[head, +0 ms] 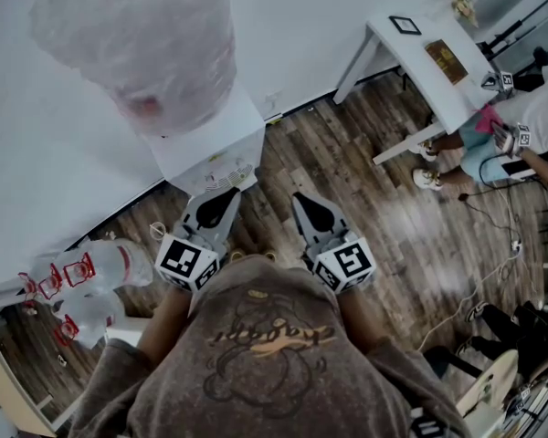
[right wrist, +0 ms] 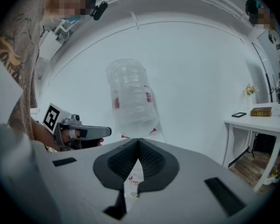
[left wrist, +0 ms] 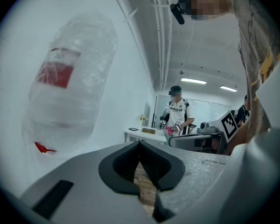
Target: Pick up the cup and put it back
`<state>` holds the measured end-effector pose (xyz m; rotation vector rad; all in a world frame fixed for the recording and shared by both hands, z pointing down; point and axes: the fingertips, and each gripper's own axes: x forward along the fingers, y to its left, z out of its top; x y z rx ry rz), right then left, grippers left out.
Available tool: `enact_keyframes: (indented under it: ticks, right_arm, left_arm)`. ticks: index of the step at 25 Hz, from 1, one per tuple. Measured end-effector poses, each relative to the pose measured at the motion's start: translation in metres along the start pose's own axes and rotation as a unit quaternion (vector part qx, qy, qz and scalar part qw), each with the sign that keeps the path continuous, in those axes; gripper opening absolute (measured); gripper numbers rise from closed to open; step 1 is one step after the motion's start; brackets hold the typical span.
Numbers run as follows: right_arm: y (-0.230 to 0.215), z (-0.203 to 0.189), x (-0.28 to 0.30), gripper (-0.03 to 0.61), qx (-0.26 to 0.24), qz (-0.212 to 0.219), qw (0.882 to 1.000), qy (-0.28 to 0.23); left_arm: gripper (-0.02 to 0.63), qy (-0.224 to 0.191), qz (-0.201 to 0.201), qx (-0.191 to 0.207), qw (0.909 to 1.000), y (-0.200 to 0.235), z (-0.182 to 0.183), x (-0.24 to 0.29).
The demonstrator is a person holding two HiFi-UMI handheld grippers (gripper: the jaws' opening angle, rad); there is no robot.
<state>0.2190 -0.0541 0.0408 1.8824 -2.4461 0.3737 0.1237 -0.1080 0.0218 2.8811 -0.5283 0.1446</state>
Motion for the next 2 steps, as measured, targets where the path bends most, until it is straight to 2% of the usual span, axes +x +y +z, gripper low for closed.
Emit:
enact_keyframes:
  ticks: [2]
  right_arm:
    - [0.0011, 0.0001, -0.0015, 0.002, -0.001, 0.002, 1.0, 0.001]
  left_arm:
    - [0.003, 0.002, 0.0, 0.0, 1.0, -0.0016, -0.0007, -0.0003]
